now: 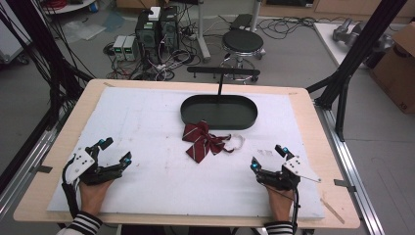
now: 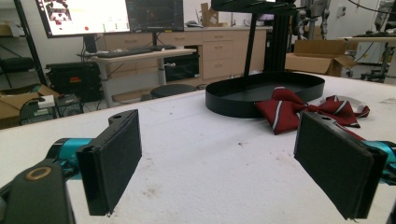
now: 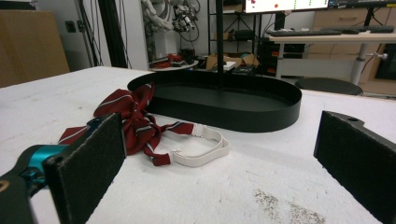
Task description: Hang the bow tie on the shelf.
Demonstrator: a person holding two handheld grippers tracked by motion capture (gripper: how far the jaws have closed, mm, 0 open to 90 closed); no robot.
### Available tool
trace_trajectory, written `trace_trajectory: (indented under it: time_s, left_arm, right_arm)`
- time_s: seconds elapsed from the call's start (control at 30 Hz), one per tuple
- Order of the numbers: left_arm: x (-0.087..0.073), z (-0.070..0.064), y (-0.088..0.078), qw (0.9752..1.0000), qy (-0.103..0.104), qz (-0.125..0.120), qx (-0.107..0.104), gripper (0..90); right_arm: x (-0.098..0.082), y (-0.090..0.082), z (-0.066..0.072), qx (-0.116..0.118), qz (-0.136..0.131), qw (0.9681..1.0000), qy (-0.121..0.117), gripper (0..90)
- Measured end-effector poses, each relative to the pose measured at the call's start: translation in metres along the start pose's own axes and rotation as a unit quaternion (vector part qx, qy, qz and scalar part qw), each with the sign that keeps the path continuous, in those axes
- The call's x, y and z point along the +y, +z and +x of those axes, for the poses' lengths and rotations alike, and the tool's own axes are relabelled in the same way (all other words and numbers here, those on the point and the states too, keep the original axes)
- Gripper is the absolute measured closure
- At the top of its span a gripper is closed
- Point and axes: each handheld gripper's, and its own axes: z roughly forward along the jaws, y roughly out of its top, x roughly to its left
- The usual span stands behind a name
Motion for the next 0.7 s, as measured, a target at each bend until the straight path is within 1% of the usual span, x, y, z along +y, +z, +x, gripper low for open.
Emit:
trace_trajectory:
  time_s: [0.13, 0.27, 0.37, 0.47, 0.5, 0.53, 0.6, 0.67, 0.7]
  left_arm:
    - [0.0004, 0.0005, 0.0009, 1.0, 0.001, 0.006, -0.001, 15.5]
    - [0.0005, -0.0003, 0.0012, 1.0, 0.003, 0.007, -0.001, 15.5]
    - [0.0005, -0.0006, 0.001, 1.0, 0.004, 0.007, 0.001, 15.5]
    - [0.0005, -0.0005, 0.0009, 1.0, 0.004, 0.006, 0.001, 15.5]
    - [0.0004, -0.0006, 0.0009, 1.0, 0.004, 0.005, 0.001, 15.5]
    - [0.0004, -0.0006, 0.0008, 1.0, 0.005, 0.005, 0.001, 15.5]
    - [0.0004, -0.001, 0.0007, 1.0, 0.005, 0.004, 0.001, 15.5]
    - [0.0004, -0.001, 0.0005, 1.0, 0.007, 0.004, 0.0, 15.5]
    - [0.0004, -0.0009, 0.0004, 1.0, 0.007, 0.004, 0.001, 15.5]
  right_arm:
    - [0.0001, 0.0002, -0.0007, 0.0, 0.0, 1.0, 0.001, 1.3]
    - [0.0001, 0.0003, -0.0003, 0.001, 0.001, 1.0, -0.001, 1.2]
    - [-0.0001, 0.0001, 0.0014, -0.001, 0.0, 1.0, -0.008, 1.3]
    - [0.0, 0.0003, 0.0011, -0.003, -0.001, 1.0, -0.008, 1.2]
    - [0.0, 0.0002, -0.0002, -0.007, -0.002, 1.0, -0.001, 1.3]
    - [0.0, 0.0002, -0.0002, -0.007, -0.002, 1.0, -0.001, 1.3]
    - [0.0, -0.0001, -0.0007, -0.007, -0.002, 0.9999, 0.007, 1.3]
    - [0.0003, 0.0003, -0.0006, -0.008, 0.001, 1.0, 0.005, 1.3]
    - [0.0008, 0.0019, 0.0001, -0.008, 0.007, 0.9999, 0.0, 1.3]
